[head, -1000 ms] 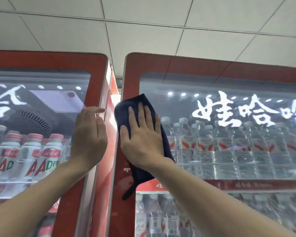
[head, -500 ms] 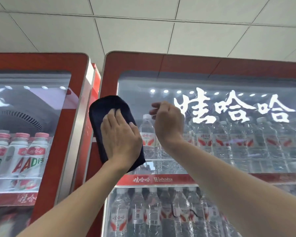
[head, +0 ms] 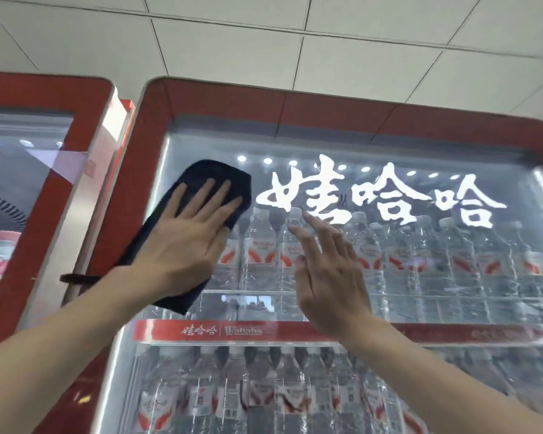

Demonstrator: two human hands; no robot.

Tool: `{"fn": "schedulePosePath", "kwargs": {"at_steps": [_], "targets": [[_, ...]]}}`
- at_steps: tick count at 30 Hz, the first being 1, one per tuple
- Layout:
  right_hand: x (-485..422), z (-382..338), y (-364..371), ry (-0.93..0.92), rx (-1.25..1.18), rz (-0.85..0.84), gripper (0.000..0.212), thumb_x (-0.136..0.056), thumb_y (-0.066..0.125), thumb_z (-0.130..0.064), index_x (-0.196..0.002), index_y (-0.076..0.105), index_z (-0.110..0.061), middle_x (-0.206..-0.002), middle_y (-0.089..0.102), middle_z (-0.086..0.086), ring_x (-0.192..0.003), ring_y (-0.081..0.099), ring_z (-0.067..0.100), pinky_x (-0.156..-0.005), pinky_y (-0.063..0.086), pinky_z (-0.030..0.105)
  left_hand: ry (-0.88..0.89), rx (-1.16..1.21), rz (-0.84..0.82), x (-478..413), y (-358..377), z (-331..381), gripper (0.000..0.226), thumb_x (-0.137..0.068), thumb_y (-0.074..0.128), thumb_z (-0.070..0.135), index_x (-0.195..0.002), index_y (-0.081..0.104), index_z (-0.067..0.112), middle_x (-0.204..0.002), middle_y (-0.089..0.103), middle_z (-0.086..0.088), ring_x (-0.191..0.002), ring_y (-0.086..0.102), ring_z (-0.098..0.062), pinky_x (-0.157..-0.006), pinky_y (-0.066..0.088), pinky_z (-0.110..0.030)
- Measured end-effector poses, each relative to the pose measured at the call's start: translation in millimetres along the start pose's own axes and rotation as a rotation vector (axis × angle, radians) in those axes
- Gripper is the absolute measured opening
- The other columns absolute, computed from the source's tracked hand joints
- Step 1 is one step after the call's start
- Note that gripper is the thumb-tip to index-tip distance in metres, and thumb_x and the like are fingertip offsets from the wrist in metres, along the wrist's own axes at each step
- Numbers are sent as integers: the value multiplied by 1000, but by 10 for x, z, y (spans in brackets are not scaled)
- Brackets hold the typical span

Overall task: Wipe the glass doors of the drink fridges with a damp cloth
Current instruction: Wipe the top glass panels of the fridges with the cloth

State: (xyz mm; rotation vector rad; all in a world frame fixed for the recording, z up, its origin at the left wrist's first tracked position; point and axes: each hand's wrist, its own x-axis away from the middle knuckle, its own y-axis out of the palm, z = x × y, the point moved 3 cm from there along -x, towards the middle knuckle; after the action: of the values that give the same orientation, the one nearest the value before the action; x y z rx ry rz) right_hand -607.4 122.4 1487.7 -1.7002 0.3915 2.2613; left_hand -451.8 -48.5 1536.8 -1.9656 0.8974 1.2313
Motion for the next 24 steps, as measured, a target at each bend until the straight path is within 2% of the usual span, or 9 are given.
{"fn": "schedulePosePath", "kwargs": {"at_steps": [4,6,9,11,14,17,19,21,24], "targets": [[19,81,-97,90,-191,3,45,-98,37,-18,-140,52,-12,-151,49,5,-140,41,17,-120,31,32,233,81,-35,586,144,706,48,-109,16,44,-154,32,36,-170,13,7,-157,0,-10,-127,5,-47],[54,227,-208,85,-82,3,45,-96,41,-16,-139,52,-11,-149,50,8,-137,43,20,-118,28,32,242,111,-34,509,112,640,49,-109,13,45,-152,36,35,-169,17,9,-157,3,-7,-127,6,-45],[161,546,-301,53,88,-59,47,-97,41,-20,-142,48,-10,-153,46,11,-140,43,24,-120,33,43,170,66,3,31,32,407,62,-105,-2,51,-162,15,30,-169,11,11,-155,-1,-3,-127,1,-40],[231,662,-292,43,95,-113,52,-99,34,-26,-148,42,-11,-161,39,10,-147,36,23,-124,28,44,70,34,0,-325,17,298,62,-100,-9,52,-159,-3,32,-169,1,15,-153,-9,1,-126,-6,-35],[240,683,-277,42,82,-113,55,-100,30,-30,-151,41,-13,-163,36,7,-150,32,21,-125,25,42,-14,-19,-12,-588,25,287,64,-97,-4,50,-159,-6,35,-167,-9,17,-153,-14,0,-126,-9,-37],[245,678,-282,37,72,-106,54,-100,30,-30,-151,40,-14,-164,35,4,-151,30,19,-126,21,39,-39,-23,-9,-451,79,449,62,-99,-3,49,-159,-9,34,-168,-12,13,-154,-16,-4,-127,-7,-44],[259,681,-285,42,46,-120,55,-101,28,-31,-152,39,-16,-165,33,2,-153,27,17,-127,13,31,21,-16,-16,-187,144,732,60,-102,-1,48,-159,-9,31,-169,-10,11,-155,-15,-7,-127,-5,-46],[256,680,-322,58,-40,-124,56,-101,26,-31,-152,42,-14,-165,34,2,-153,26,15,-126,10,25,169,-27,-47,160,234,1091,59,-106,5,46,-162,-1,28,-170,-2,8,-157,-9,-11,-127,-1,-48],[282,807,-461,71,-53,-71,53,-101,28,-29,-147,48,-11,-161,41,5,-148,35,19,-124,27,37,338,-2,-119,366,289,1262,56,-109,11,45,-162,15,31,-170,6,6,-157,-3,-12,-126,2,-47]]}}
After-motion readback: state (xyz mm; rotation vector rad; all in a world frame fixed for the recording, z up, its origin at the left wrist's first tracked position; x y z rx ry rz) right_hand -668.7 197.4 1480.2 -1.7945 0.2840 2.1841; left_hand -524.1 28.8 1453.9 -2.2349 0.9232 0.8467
